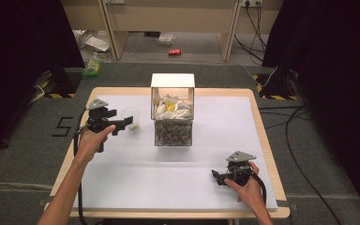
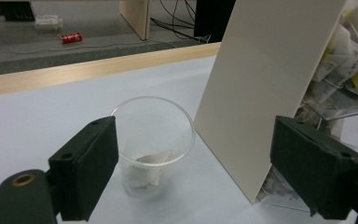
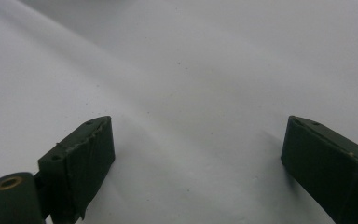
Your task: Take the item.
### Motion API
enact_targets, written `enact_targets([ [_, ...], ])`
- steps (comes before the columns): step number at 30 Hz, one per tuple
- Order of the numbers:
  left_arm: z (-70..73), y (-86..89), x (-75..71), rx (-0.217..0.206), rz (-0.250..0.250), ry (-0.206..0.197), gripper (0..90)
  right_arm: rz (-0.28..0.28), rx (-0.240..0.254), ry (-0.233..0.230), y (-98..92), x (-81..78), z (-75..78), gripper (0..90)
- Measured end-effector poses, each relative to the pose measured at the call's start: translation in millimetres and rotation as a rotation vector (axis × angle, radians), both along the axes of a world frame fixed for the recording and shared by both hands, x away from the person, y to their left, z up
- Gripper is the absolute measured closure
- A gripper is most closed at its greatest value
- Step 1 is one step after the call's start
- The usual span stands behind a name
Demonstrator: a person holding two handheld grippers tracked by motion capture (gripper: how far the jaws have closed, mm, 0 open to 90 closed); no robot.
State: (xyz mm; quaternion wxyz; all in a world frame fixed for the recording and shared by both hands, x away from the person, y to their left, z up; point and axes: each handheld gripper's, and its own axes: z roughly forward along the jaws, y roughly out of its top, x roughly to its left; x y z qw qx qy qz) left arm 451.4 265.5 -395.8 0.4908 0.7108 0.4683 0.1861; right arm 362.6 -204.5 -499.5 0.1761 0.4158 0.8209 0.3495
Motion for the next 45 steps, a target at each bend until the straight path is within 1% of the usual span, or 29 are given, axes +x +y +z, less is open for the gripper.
enact_targets([
  [3, 1.6, 0.7, -7.6, 0.001, 0.004, -0.012, 14.8, -0.002, 0.001, 0.001, 0.1, -0.1, 0.0, 10.4],
  [12, -0.6, 2.9, -21.8, -0.004, 0.001, -0.021, 15.0, 0.0, 0.0, -0.001, 0.0, 0.0, 0.0, 10.4],
  [15, -2.6, 4.0, -26.4, 0.002, -0.006, -0.017, 15.0, 0.0, -0.001, -0.001, 0.0, 0.1, 0.0, 10.4],
  [21, -4.7, 5.2, -35.1, 0.001, -0.014, -0.021, 15.0, -0.001, -0.001, -0.002, 0.1, 0.1, 0.0, 10.4],
  [24, -6.1, 5.7, -43.1, -0.004, -0.021, -0.029, 15.0, 0.0, 0.0, -0.001, 0.2, 0.0, -0.1, 10.4],
  [30, -8.6, 4.7, -51.5, -0.001, -0.032, -0.033, 15.0, -0.001, 0.0, -0.001, 0.2, 0.0, 0.0, 10.4],
  [35, -9.6, 3.6, -58.6, 0.0, -0.035, -0.046, 14.9, -0.001, 0.0, -0.001, 0.2, 0.0, 0.0, 10.4],
  [39, -13.2, 2.8, -63.5, 0.005, -0.043, -0.047, 14.9, 0.0, -0.001, -0.002, 0.1, 0.1, 0.0, 10.4],
  [45, -21.9, 2.6, -70.3, 0.0, -0.046, -0.047, 14.9, 0.001, -0.002, -0.003, 0.1, 0.1, -0.1, 10.4],
])
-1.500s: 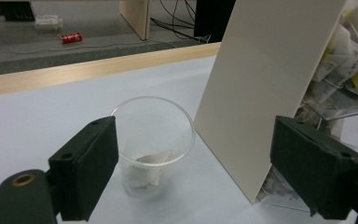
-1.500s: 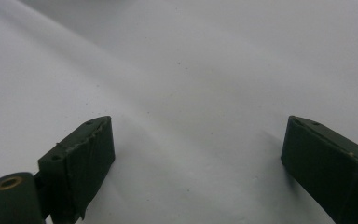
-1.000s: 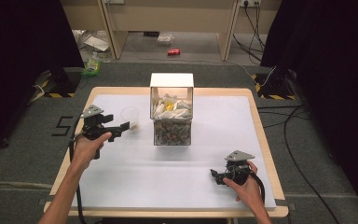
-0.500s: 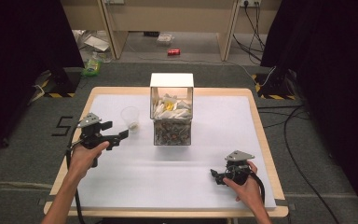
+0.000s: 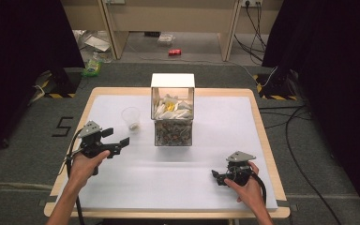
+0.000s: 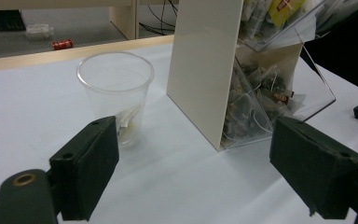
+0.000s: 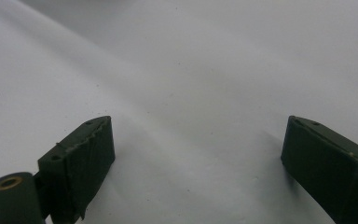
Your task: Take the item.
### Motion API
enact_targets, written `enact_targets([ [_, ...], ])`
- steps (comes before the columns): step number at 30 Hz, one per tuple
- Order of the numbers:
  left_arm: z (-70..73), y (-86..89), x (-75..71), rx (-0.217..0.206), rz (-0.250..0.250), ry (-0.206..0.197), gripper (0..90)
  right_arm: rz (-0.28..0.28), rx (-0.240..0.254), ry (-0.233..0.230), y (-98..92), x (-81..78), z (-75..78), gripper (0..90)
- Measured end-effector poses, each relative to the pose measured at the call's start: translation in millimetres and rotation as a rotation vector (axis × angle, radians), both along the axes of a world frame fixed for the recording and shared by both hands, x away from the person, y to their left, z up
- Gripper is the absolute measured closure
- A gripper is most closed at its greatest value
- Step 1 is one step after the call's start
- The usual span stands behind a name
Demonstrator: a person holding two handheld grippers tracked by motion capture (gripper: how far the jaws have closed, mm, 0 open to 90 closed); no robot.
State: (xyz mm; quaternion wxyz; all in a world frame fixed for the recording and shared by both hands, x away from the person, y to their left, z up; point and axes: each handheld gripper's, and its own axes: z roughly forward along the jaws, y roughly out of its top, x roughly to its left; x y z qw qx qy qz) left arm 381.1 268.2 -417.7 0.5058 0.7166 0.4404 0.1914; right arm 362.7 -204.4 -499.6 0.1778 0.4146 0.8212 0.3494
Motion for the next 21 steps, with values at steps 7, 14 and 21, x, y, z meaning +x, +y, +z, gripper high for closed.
enact_targets([
  [7, -11.4, 0.2, -7.9, -0.004, -0.008, 0.0, 14.9, -0.001, 0.0, 0.001, 0.1, -0.1, 0.0, 10.4],
  [14, -19.8, -1.4, -14.4, -0.01, -0.018, 0.003, 15.0, -0.001, 0.0, 0.0, 0.1, -0.1, 0.0, 10.4],
  [21, -31.6, 0.1, -21.9, -0.011, -0.025, 0.009, 14.9, -0.001, 0.0, 0.001, 0.1, -0.1, 0.0, 10.4],
])
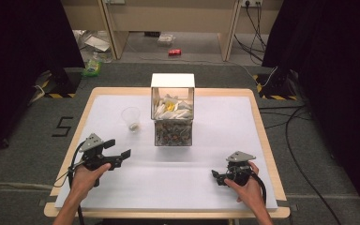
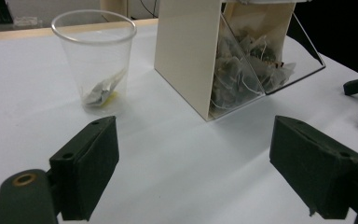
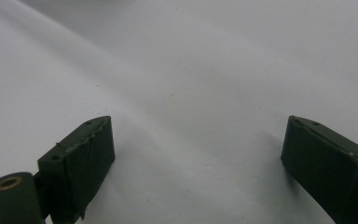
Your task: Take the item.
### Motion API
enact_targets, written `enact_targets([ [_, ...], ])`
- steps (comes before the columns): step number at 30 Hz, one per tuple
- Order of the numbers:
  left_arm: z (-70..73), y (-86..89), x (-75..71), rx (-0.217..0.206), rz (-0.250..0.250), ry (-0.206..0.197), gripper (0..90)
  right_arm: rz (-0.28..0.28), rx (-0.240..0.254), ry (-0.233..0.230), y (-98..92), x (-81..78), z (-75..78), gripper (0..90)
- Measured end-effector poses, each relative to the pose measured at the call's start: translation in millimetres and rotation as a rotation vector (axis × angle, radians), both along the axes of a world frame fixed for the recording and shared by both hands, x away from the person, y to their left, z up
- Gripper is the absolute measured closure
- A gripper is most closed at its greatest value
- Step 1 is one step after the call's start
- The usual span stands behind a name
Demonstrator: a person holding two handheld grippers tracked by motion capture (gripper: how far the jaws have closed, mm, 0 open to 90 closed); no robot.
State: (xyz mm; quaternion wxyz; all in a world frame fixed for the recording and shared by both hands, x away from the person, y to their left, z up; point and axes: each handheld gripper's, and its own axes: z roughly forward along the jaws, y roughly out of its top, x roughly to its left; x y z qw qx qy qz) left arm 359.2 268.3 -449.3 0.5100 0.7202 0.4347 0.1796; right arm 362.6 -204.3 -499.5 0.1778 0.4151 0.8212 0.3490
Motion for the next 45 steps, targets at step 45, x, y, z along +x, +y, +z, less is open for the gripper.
enact_targets([
  [45, -48.6, 18.7, -41.3, 0.165, -0.009, 0.128, 15.0, -0.001, -0.001, 0.0, 0.1, -0.2, 0.0, 10.4],
])
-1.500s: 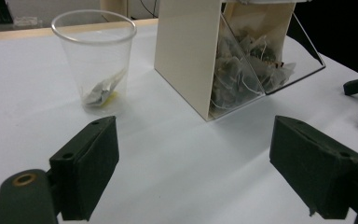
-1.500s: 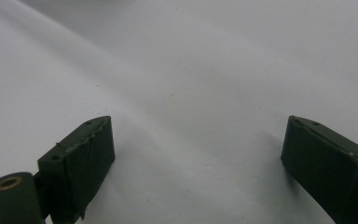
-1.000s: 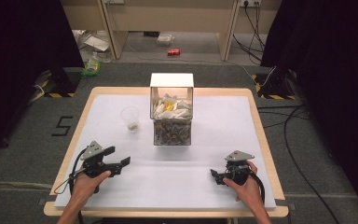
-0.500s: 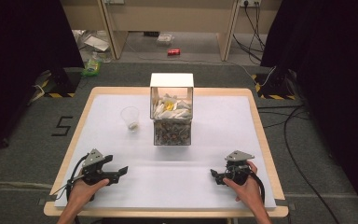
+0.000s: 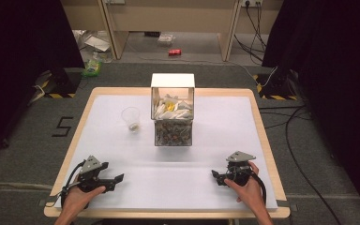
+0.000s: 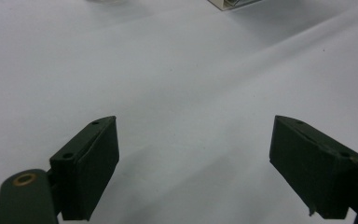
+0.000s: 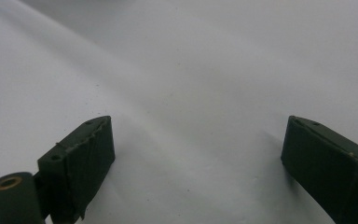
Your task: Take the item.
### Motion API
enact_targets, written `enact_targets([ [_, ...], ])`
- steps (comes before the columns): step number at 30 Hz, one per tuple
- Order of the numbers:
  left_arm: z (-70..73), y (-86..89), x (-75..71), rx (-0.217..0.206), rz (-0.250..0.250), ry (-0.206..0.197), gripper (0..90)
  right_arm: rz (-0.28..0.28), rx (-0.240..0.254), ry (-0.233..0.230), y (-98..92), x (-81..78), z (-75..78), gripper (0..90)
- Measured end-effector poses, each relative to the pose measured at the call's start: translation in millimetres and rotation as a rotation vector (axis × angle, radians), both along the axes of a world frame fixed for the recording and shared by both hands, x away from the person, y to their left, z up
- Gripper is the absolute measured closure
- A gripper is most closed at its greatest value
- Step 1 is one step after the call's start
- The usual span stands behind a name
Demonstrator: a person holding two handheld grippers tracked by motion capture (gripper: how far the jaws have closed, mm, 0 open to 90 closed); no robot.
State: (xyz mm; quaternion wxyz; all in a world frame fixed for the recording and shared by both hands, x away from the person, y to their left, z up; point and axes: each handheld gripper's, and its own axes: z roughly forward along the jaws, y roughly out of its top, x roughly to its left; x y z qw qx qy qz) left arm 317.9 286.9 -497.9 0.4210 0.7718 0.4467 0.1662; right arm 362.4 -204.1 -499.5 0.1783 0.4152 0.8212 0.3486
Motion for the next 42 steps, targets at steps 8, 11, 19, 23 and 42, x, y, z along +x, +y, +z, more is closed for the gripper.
enact_targets([
  [8, -4.3, 7.9, -9.1, 0.027, 0.01, 0.011, 15.0, 0.0, 0.0, 0.0, 0.0, 0.0, 0.0, 10.4],
  [11, -5.4, 10.4, -11.9, 0.037, 0.014, 0.013, 15.0, 0.001, -0.001, -0.002, 0.0, 0.1, 0.0, 10.4],
  [19, -10.0, 11.5, -17.7, 0.063, 0.013, 0.01, 14.9, 0.001, -0.003, -0.002, 0.0, 0.1, -0.1, 10.3],
  [23, -12.0, 9.0, -20.7, 0.092, 0.012, -0.011, 14.9, 0.001, -0.001, -0.001, 0.0, 0.0, -0.1, 10.3],
  [42, -18.6, 12.4, -25.2, 0.061, 0.009, -0.062, 14.5, 0.0, -0.002, -0.001, 0.1, 0.0, -0.1, 10.2],
])
